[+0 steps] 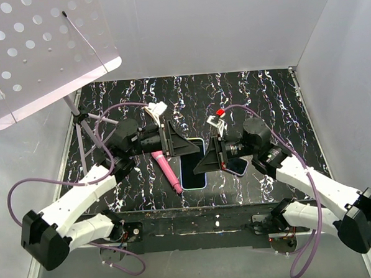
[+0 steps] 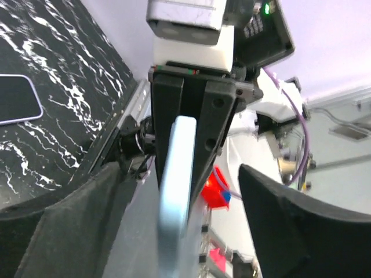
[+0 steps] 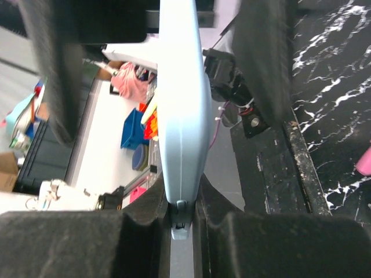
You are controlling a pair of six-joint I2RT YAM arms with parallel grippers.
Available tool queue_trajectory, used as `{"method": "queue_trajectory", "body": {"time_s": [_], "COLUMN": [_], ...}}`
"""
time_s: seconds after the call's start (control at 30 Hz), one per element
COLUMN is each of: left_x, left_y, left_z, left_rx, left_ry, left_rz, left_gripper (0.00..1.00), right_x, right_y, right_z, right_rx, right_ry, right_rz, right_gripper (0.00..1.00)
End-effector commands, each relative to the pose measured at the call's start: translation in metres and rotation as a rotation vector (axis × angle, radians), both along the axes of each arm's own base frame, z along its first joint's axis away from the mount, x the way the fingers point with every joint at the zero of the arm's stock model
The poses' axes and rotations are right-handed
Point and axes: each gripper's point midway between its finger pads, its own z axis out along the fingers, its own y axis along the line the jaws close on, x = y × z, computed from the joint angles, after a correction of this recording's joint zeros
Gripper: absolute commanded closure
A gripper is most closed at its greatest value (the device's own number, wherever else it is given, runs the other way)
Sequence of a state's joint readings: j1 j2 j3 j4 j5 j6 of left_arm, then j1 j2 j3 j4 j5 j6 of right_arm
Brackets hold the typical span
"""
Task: Take the phone out of the phone case
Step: Pick up the phone at the center of the board.
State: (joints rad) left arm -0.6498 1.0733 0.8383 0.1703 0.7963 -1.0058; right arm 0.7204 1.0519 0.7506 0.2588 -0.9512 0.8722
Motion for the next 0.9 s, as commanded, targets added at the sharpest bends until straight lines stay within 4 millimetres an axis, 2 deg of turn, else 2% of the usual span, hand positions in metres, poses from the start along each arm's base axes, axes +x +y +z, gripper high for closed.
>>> {"method": "queue_trajectory", "body": {"time_s": [0.0, 0.1, 0.23, 0.37, 0.47, 0.7, 0.83, 0.87], "left_x": [0.012, 0.002, -0.01, -0.019, -0.026, -0.04, -0.043, -0.042], "left_y": [0.027, 0.045, 0.045, 0.039, 0.032, 0.019, 0.017, 0.017], "left_z": [0.009, -0.004, -0.028, -0.032, -0.032, -0.04, -0.041, -0.041], "left_rx": [0.01, -0.02, -0.117, -0.186, -0.188, -0.186, -0.191, -0.189], "left_ry": [-0.041, -0.001, 0.119, 0.151, 0.149, 0.154, 0.155, 0.152], "left_rz": [0.238, 0.314, 0.281, 0.227, 0.17, 0.123, 0.127, 0.132], "left_gripper": [0.11, 0.09, 0.27, 0.32, 0.42, 0.68, 0.93, 0.96], "right_x": [0.013, 0.015, 0.017, 0.024, 0.026, 0.037, 0.04, 0.037], "right_y": [-0.002, -0.006, -0.011, -0.011, -0.012, -0.017, -0.017, -0.015], "right_z": [0.028, 0.038, 0.048, 0.044, 0.047, 0.041, 0.042, 0.043], "right_rx": [0.108, 0.146, 0.214, 0.221, 0.247, 0.224, 0.2, 0.194], "right_ry": [-0.075, -0.086, -0.113, -0.098, -0.068, -0.015, 0.007, 0.006], "right_rz": [-0.155, -0.205, -0.25, -0.292, -0.315, -0.411, -0.428, -0.405], "right_gripper": [0.99, 0.99, 0.99, 0.99, 0.99, 0.99, 0.99, 0.99]}}
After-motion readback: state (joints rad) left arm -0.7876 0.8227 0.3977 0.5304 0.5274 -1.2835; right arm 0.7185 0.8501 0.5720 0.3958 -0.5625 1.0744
